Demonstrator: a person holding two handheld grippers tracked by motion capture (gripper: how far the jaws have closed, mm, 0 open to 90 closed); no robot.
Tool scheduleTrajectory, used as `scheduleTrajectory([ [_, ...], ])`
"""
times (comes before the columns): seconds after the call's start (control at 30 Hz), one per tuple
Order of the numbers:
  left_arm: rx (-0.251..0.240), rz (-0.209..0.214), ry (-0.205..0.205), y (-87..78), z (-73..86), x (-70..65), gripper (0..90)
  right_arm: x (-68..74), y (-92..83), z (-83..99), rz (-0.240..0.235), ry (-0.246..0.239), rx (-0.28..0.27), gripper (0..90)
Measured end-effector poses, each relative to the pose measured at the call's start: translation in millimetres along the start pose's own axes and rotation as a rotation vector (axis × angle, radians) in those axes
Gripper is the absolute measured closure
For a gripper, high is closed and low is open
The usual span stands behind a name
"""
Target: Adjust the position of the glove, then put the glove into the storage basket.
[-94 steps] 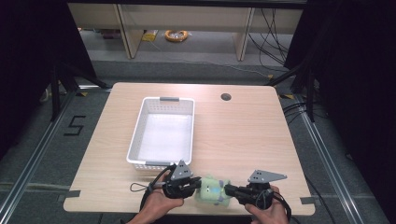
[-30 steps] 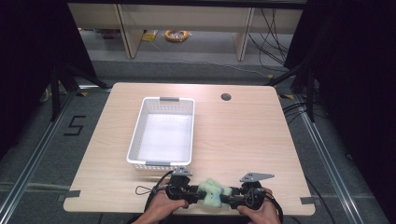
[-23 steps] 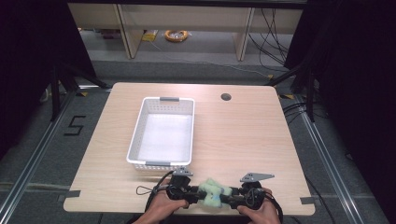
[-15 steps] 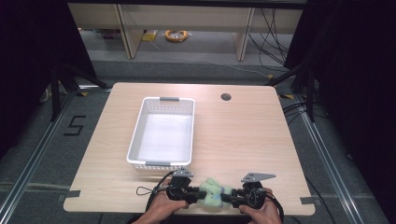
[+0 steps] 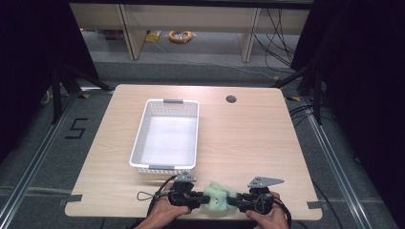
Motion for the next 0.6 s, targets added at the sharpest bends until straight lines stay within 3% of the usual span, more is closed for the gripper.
scheduleTrajectory([
  [0.13,0.000,-0.009,0.007,-2.7,-1.0,0.0,76.4,2.3,-1.5,-0.8,-0.001,0.015,-0.006,72.1],
  [0.2,-0.013,0.007,0.006,-4.6,-4.0,-2.2,76.4,0.0,-4.0,-4.7,-0.001,-0.006,-0.026,72.1],
  [0.27,-0.018,-0.004,0.002,-5.9,-5.2,-2.7,76.4,4.7,-6.3,-4.7,-0.007,0.034,-0.022,72.1],
  [0.33,-0.003,-0.013,0.014,-7.8,-4.7,-1.2,76.4,2.7,-7.6,-7.9,0.005,-0.013,-0.036,72.1],
  [0.4,-0.011,0.000,0.012,-9.1,-4.9,-1.3,76.3,5.1,-7.0,-9.0,-0.012,-0.016,-0.033,72.1],
  [0.47,-0.018,0.000,0.015,-11.4,-6.1,-2.1,76.3,6.8,-9.0,-10.7,0.002,-0.022,-0.032,72.0],
  [0.53,-0.026,-0.015,0.019,-14.0,-7.2,-2.6,76.3,12.9,-9.7,-11.3,-0.017,0.004,-0.030,72.0],
  [0.57,-0.028,-0.012,0.031,-15.4,-7.7,-2.8,76.3,11.6,-10.4,-13.1,-0.003,-0.026,-0.034,72.0],
  [0.6,-0.033,-0.013,0.028,-16.7,-8.4,-3.1,76.2,14.0,-10.1,-14.1,-0.012,-0.014,-0.031,72.0],
])
Point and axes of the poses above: each handheld gripper's, and its own axes: y roughly forward along the jaws, z roughly out of its underside, x roughly to its left, the point moved 7 cm from there along y, roughly forward along the jaws, and after that the axes turned 9 degrees about y, right-handed, at the moved point
